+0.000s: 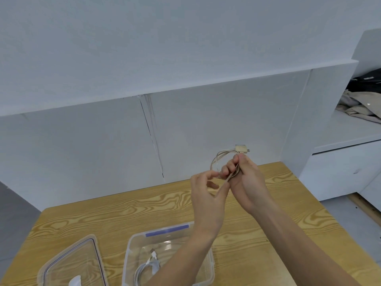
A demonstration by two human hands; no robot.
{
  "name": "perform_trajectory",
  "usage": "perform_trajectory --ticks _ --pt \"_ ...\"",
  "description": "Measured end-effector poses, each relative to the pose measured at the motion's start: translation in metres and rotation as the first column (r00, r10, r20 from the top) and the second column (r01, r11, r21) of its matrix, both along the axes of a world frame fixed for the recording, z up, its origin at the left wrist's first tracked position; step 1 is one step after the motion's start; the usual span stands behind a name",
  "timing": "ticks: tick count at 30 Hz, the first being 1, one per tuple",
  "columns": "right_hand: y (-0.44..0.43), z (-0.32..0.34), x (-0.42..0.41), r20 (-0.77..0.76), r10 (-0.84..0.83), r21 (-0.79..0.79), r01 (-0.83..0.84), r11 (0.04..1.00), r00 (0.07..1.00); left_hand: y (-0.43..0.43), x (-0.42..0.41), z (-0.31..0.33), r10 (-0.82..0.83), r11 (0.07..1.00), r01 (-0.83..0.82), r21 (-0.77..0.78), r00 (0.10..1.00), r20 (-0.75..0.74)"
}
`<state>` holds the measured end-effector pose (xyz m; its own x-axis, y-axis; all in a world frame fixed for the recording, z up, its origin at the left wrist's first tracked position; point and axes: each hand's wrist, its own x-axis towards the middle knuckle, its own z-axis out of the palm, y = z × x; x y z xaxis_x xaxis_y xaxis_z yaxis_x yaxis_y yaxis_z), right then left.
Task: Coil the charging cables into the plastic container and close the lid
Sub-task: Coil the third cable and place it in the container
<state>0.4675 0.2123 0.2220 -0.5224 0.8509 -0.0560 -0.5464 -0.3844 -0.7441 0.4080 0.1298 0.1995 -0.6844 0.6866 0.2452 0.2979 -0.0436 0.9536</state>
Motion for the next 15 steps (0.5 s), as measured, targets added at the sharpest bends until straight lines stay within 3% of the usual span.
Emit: perform_trajectory --ticks 5,8,15 --pt "0.015 0.007 0.014 -0.016 -0.005 0.031 0.006 0.999 1.000 -0.017 -0.023 -0.014 -0.265 0.950 0.291 -0.116 0.945 0.194" --pt "0.023 0.012 0.024 -0.041 -0.003 0.013 0.004 1.000 0.999 -0.025 -0.039 -0.019 -0.363 0.895 0.405 -0.187 0.904 0.225" --pt "0.036 0.018 0.046 -0.117 0.099 0.070 -0.091 0.993 0.988 -0.037 -0.074 -0.027 -0.405 0.839 0.474 -0.267 0.872 0.274"
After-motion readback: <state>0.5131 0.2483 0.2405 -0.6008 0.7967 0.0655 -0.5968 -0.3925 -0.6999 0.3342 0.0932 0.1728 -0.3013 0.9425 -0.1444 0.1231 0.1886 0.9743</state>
